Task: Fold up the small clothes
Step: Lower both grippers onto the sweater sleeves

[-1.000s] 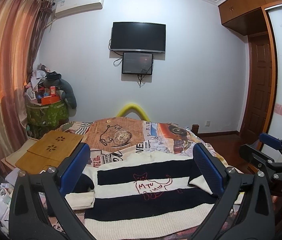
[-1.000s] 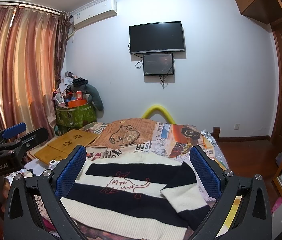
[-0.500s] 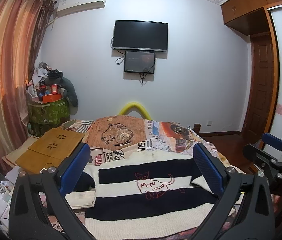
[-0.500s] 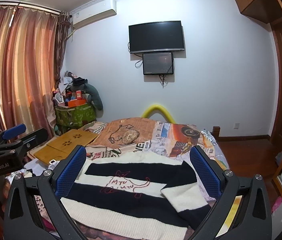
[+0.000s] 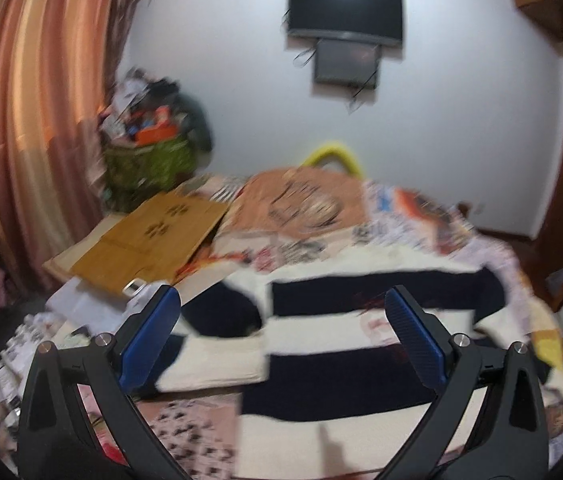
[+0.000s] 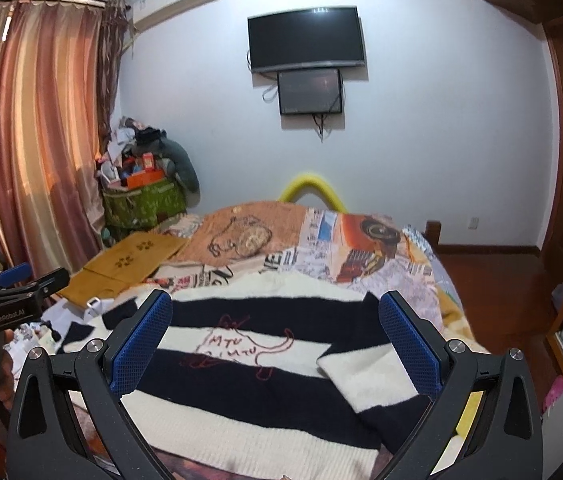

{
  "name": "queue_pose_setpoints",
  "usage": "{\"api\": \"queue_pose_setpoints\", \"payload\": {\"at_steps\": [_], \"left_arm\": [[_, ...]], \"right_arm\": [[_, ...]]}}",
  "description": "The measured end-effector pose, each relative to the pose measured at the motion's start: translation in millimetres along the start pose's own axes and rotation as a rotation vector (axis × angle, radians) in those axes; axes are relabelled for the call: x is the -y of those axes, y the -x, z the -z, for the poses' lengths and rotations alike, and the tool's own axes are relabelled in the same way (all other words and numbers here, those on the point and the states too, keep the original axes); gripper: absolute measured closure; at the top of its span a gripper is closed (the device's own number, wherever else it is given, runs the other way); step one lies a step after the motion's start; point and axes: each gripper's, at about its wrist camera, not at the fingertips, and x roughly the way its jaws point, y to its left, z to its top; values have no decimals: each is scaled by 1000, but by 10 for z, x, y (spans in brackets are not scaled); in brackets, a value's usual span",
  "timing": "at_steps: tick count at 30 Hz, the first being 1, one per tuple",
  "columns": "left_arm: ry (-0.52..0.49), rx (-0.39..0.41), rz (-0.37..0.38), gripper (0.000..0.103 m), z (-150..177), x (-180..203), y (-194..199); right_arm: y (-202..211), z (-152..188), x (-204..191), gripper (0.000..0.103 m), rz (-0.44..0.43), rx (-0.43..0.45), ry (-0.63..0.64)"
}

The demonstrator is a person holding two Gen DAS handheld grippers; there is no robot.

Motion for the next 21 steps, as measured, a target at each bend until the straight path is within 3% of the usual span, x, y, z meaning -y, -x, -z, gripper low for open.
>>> {"api": "queue_pose_setpoints", "payload": {"at_steps": [5,11,14,18,21], "left_arm": [[30,-143,-78,0,244,-356,-477],[231,-342,-19,0,579,-892,-982],[341,-413,21,0,726,-1069,-1169],[454,-484,13,2,897,-1287,-1360],[516,-519,-13,7,994,-1414,-1533]], "right_arm": [[-278,94,36,0,6,-85,3],[-635,268,143,1,-2,-201,-12],[-807,349,225,9,7,-258,-15],[-1079,450,446,19,44,-328,-25],[-1220,501,626,19,91,-364,-28]]}}
